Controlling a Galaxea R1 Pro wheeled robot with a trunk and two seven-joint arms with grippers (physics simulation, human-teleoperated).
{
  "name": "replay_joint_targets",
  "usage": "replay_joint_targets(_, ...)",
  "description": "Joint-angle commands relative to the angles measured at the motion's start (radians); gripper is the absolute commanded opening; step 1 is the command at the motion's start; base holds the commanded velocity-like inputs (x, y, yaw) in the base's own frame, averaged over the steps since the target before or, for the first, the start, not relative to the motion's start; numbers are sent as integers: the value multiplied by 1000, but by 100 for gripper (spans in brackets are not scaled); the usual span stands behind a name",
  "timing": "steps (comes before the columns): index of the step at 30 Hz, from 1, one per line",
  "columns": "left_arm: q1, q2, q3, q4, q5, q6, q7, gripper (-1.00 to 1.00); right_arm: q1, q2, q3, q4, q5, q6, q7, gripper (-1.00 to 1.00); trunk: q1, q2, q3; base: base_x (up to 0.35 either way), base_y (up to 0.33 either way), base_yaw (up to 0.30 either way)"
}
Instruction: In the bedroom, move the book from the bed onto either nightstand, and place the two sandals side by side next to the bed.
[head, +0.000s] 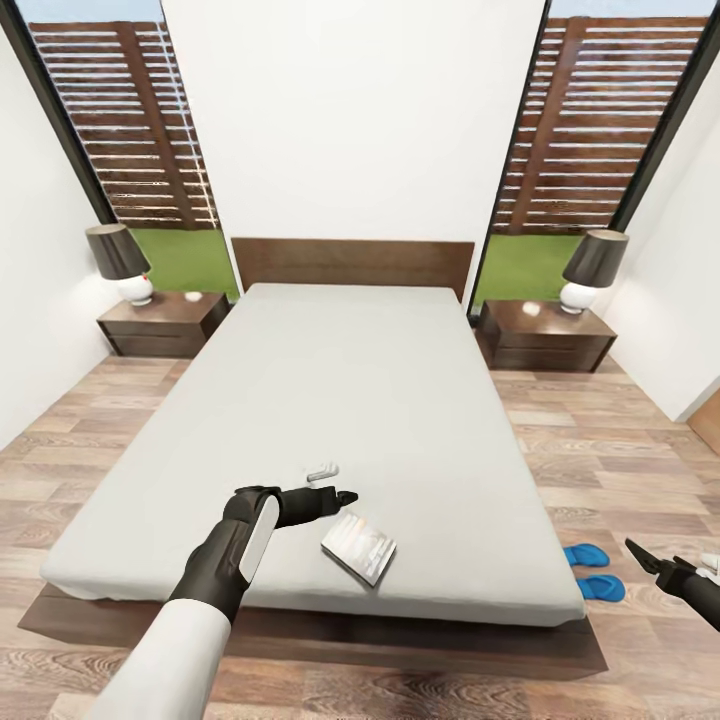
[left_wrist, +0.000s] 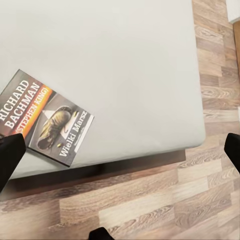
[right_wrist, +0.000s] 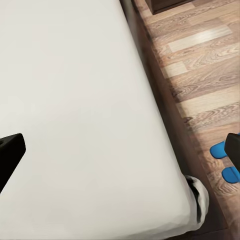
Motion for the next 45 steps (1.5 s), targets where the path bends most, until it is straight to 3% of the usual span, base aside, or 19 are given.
replay_joint_targets(1,-1,0,1,-1,4,6,0,100,-1,0,-1,2,-6,0,6,100,0,-2,-3,0,0,0)
replay_joint_targets(16,-1,-1,1,-1,4,5,0,100,-1,0,0,2,-6,0,6,100,0,-2,-27,0,0,0)
replay_joint_targets(28,3,-1,1,0,7,-71,0,100,-1,1,-1,0,-6,0,6,100,0,-2,-46,100,-88,0)
replay_joint_targets(31,4,-1,1,1,34,-95,0,100,-1,1,0,0,-6,0,6,100,0,-2,-50,24,-19,0)
replay_joint_targets(34,5,0,1,10,87,-128,1,100,-1,1,0,0,-6,0,6,100,0,-2,-55,7,-5,0)
replay_joint_targets(39,5,2,2,26,111,-148,2,100,-1,1,0,0,-6,0,6,100,0,-2,-63,2,-2,0)
replay_joint_targets(45,5,6,7,43,119,-225,4,100,-1,1,-1,0,-6,0,6,100,0,-2,-72,0,0,0)
